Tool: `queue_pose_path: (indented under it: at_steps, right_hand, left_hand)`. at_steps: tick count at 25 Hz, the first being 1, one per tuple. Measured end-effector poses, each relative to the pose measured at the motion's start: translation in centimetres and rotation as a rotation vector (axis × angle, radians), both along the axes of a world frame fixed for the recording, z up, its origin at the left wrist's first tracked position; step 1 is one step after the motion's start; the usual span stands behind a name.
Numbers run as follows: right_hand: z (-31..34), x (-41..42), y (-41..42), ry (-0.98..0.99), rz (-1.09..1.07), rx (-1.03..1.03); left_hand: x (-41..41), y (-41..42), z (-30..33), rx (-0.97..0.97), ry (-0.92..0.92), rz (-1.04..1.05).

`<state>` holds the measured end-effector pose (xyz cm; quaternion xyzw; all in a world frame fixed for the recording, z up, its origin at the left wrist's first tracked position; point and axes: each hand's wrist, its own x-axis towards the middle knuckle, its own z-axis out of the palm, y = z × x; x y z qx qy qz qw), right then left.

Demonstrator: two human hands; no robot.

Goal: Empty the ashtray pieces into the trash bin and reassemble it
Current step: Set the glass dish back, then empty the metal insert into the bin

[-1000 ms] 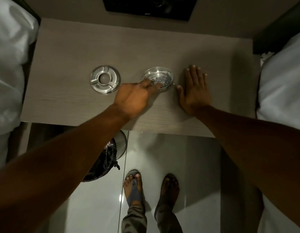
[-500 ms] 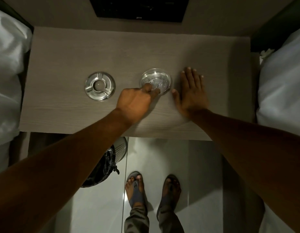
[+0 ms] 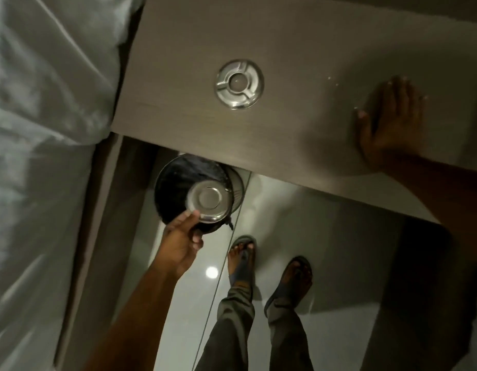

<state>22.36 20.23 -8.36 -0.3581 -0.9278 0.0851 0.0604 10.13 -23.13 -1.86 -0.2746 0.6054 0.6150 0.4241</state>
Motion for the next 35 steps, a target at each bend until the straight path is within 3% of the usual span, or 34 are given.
queue_pose_path:
  at_steps: [6, 12, 18, 21, 35]
  right_hand:
    - [-1.3, 0.0, 0.7, -0.012, 0.009, 0.041]
    - [-2.3, 0.3, 1.5, -0.018, 0.009, 0.054]
    - [-3.3, 0.7, 2.0, 0.013, -0.036, 0.031]
    - [-3.3, 0.5, 1.7, 0.015, -0.069, -0.026]
    - [0.1, 0.0, 0.5, -0.027, 0.017, 0.006]
  left_hand:
    - [-4.7, -1.4, -5.0, 0.212, -0.159, 0.026]
    - [-6.9, -2.8, -6.7, 0.252, -0.218, -0.067]
    - [-7.0, -2.6, -6.8, 0.269, -0.221, -0.123]
    - [-6.7, -2.2, -6.9, 0.172, -0.232, -0.182]
    - [-7.0, -1.4, -7.1, 0.161, -0.208, -0.174]
